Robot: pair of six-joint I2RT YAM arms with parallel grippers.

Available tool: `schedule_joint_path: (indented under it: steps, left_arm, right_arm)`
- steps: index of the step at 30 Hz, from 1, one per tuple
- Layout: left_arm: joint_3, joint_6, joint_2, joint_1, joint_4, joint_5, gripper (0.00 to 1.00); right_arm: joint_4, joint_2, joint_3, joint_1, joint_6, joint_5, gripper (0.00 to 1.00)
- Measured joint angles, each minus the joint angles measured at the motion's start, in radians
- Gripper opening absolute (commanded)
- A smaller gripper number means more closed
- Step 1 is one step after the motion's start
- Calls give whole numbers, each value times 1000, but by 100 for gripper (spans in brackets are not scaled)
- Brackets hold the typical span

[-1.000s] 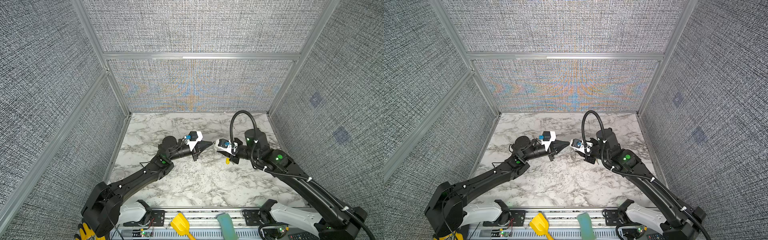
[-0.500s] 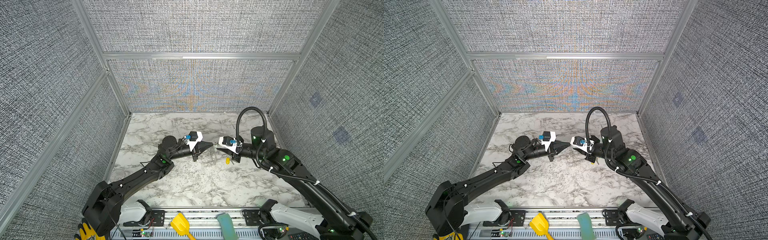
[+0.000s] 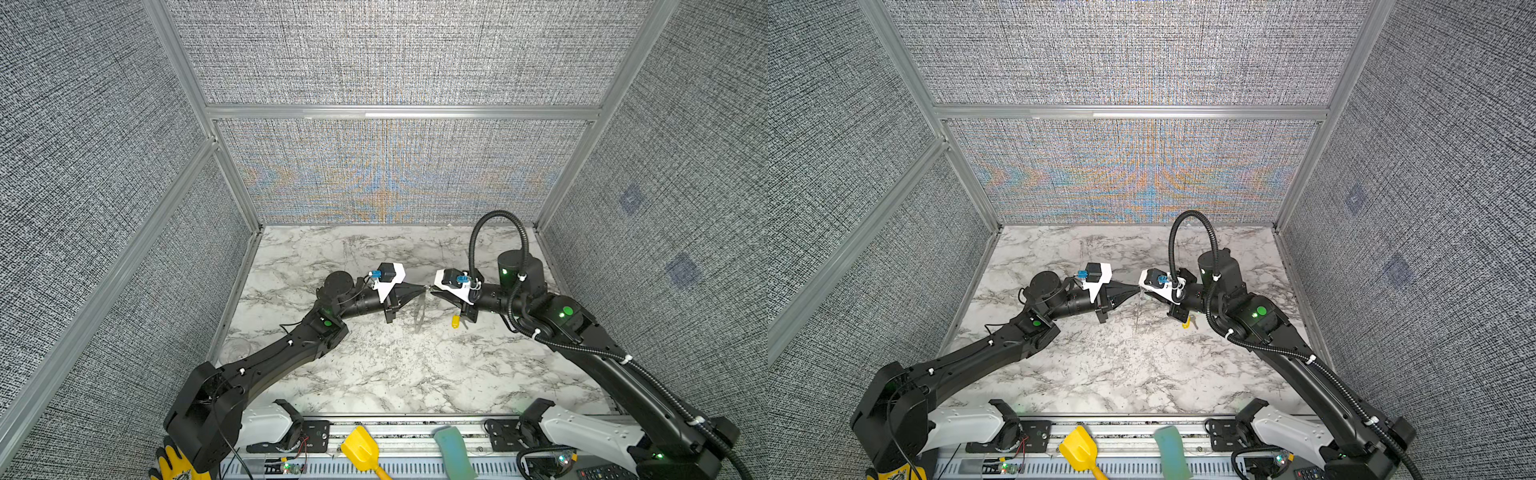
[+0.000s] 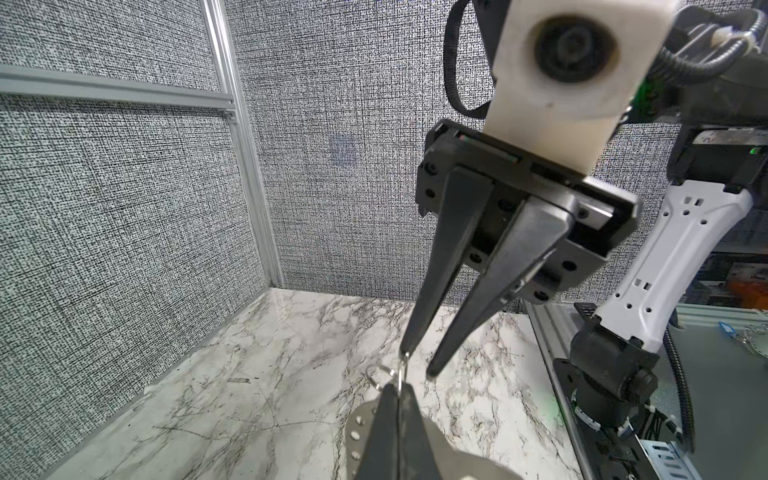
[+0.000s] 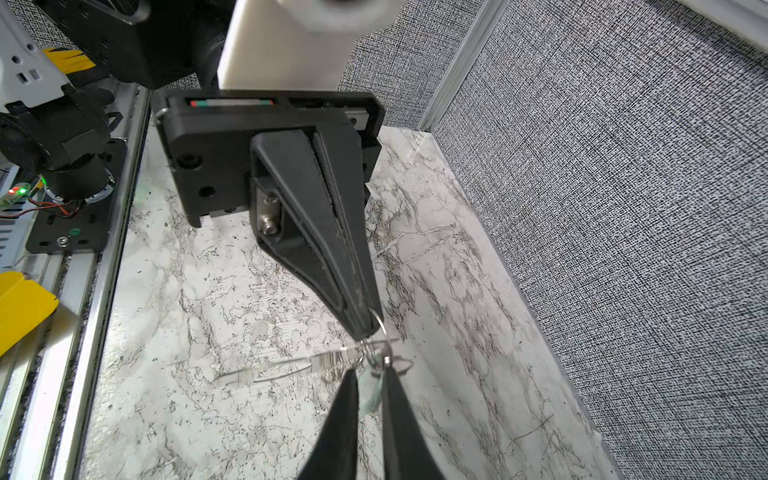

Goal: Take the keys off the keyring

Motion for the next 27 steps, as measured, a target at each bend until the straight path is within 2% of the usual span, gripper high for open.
schedule_joint_path:
  steps: [17,27]
  left_arm:
    - [19,1,9,0,-1,37,0]
    - [22,5,16,0,-4,42,0]
  right_arm:
    - [13,1,-5,-16,7,-14,15]
    - [11,-2,-10,-33,11,-62,3]
